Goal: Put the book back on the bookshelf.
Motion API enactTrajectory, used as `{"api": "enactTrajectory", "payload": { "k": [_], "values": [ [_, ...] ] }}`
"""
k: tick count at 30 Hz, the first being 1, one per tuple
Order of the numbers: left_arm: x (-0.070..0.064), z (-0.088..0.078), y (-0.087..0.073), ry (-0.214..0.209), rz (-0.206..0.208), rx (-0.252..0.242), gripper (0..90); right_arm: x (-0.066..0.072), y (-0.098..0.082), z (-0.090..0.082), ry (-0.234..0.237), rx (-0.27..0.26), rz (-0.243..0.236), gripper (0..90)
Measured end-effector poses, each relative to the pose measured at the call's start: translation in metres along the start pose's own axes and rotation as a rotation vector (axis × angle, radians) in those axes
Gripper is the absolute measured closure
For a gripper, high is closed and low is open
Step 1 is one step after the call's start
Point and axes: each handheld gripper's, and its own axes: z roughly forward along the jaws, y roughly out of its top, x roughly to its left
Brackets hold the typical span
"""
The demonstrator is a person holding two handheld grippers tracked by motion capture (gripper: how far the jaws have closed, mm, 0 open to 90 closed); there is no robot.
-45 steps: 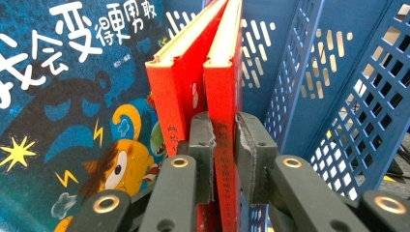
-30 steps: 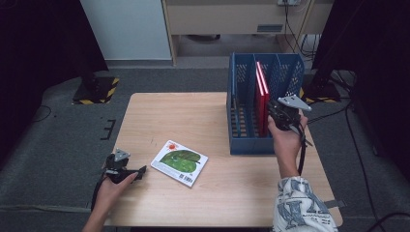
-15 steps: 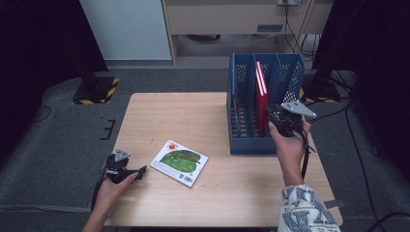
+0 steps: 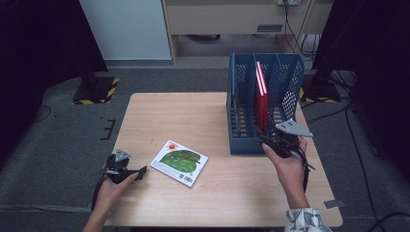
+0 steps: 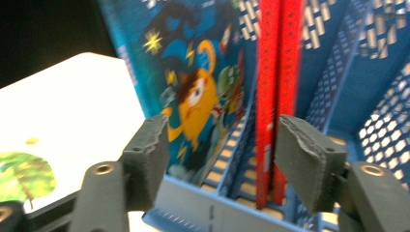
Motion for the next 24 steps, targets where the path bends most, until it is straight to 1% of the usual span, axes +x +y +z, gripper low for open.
{"api": "enactTrajectory", "payload": {
  "k": [1, 3, 4, 6, 13, 15, 19, 24],
  "values": [
    [0.0, 0.0, 0.0, 0.0, 0.0, 0.0, 2.7, 0.003, -0.002, -0.001, 0.013, 0.005, -0.003, 34.0],
    [0.0, 0.0, 0.0, -0.001, 0.001, 0.0, 2.6, 0.008, -0.005, -0.001, 0.027, 0.003, -0.015, 30.9],
    [0.0, 0.0, 0.0, -0.001, 0.002, 0.0, 2.7, 0.012, -0.007, -0.001, 0.032, 0.011, -0.017, 30.0],
    [0.0, 0.0, 0.0, -0.002, 0.003, 0.0, 2.7, 0.018, -0.011, -0.001, 0.038, 0.015, -0.039, 27.7],
    [0.0, 0.0, 0.0, -0.003, 0.003, 0.001, 2.6, 0.037, -0.021, 0.005, 0.086, 0.043, -0.053, 20.8],
    [0.0, 0.0, 0.0, -0.003, 0.004, 0.0, 2.6, 0.043, -0.023, 0.006, 0.105, 0.042, -0.055, 18.6],
    [0.0, 0.0, 0.0, -0.005, 0.006, 0.0, 2.6, 0.056, -0.026, 0.008, 0.136, 0.044, -0.057, 16.0],
    [-0.001, 0.0, 0.0, -0.009, 0.008, 0.0, 2.6, 0.074, -0.032, 0.015, 0.176, 0.067, -0.059, 12.6]
  ]
}}
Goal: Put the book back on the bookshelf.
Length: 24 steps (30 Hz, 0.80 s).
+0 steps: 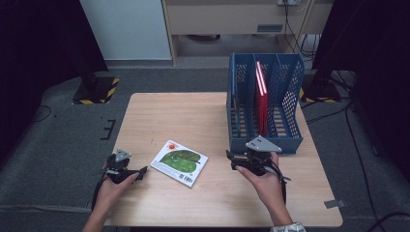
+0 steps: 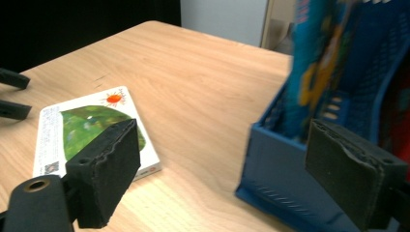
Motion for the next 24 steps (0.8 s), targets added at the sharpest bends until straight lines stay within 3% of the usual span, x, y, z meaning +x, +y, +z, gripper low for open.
{"api": "enactTrajectory", "payload": {
  "k": [10, 19, 24],
  "values": [
    [-0.001, 0.0, 0.0, -0.007, 0.004, 0.0, 2.2, 0.037, -0.012, 0.017, 0.062, 0.05, -0.029, 9.8],
    [-0.004, -0.001, 0.002, -0.034, 0.028, 0.002, 4.3, 0.058, -0.02, 0.03, 0.107, 0.082, -0.045, 11.0],
    [-0.011, -0.009, 0.011, -0.076, 0.062, -0.047, 9.8, 0.07, -0.025, 0.037, 0.134, 0.109, -0.057, 14.6]
  ]
}}
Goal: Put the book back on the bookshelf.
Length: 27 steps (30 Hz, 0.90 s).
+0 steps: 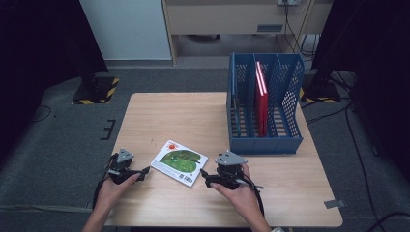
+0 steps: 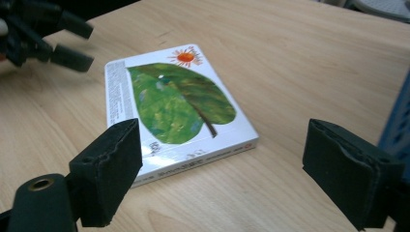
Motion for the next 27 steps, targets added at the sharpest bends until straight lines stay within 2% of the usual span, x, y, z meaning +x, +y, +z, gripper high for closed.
{"api": "enactTrajectory", "payload": {
  "k": [5, 7, 10, 14, 16, 19, 22, 27],
  "values": [
    [-0.007, 0.002, 0.015, -0.087, -0.005, -0.043, 15.6, 0.01, -0.005, 0.012, 0.025, 0.041, -0.016, 16.3],
    [-0.01, 0.007, 0.02, -0.105, 0.006, -0.037, 17.2, 0.014, -0.008, 0.018, 0.034, 0.061, -0.017, 16.2],
    [-0.014, 0.017, 0.025, -0.13, -0.005, -0.033, 17.1, 0.02, -0.012, 0.023, 0.046, 0.077, -0.021, 15.9],
    [-0.017, 0.029, 0.026, -0.14, -0.006, -0.013, 17.0, 0.024, -0.016, 0.029, 0.057, 0.095, -0.007, 14.1],
    [-0.016, 0.034, 0.025, -0.148, -0.023, -0.003, 16.7, 0.026, -0.018, 0.032, 0.062, 0.109, -0.015, 13.7],
    [-0.016, 0.036, 0.024, -0.163, -0.029, 0.005, 16.7, 0.029, -0.021, 0.036, 0.058, 0.126, -0.026, 13.6],
    [-0.02, 0.037, 0.024, -0.172, -0.008, 0.014, 15.7, 0.032, -0.024, 0.04, 0.061, 0.141, -0.039, 12.9],
    [-0.02, 0.038, 0.023, -0.191, -0.027, 0.021, 13.8, 0.033, -0.028, 0.046, 0.065, 0.164, -0.033, 10.7]
  ]
}}
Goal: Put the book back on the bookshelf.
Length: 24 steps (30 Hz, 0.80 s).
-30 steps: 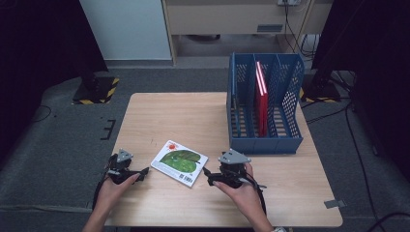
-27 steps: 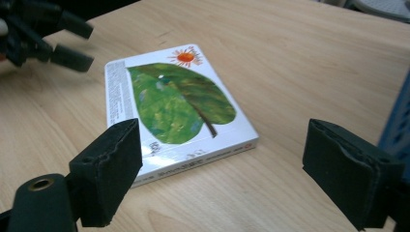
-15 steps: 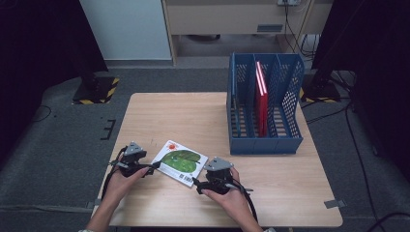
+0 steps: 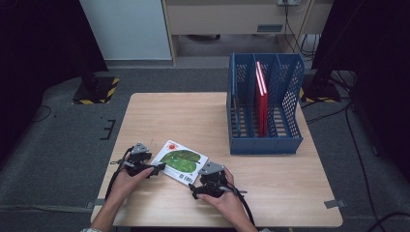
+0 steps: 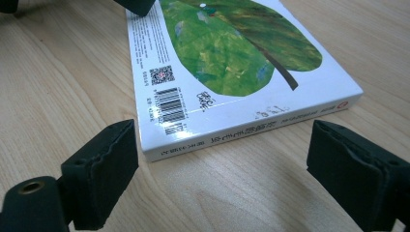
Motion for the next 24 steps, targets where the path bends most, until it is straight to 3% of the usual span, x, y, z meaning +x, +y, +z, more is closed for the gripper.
{"api": "enactTrajectory", "payload": {
  "k": [7, 16, 22, 24],
  "values": [
    [-0.008, -0.001, 0.0, -0.044, 0.027, 0.016, 18.1, 0.0, -0.002, 0.006, 0.03, 0.022, 0.015, 8.3],
    [-0.016, -0.007, -0.005, -0.038, 0.019, 0.026, 18.8, -0.005, -0.001, 0.005, 0.052, 0.017, 0.034, 7.9],
    [-0.032, -0.013, -0.012, -0.06, 0.065, 0.057, 20.4, -0.007, -0.001, 0.006, 0.06, 0.016, 0.03, 7.8],
    [-0.033, -0.013, -0.013, -0.069, 0.059, 0.056, 20.4, -0.008, -0.001, 0.006, 0.063, 0.019, 0.03, 7.7]
  ]
}}
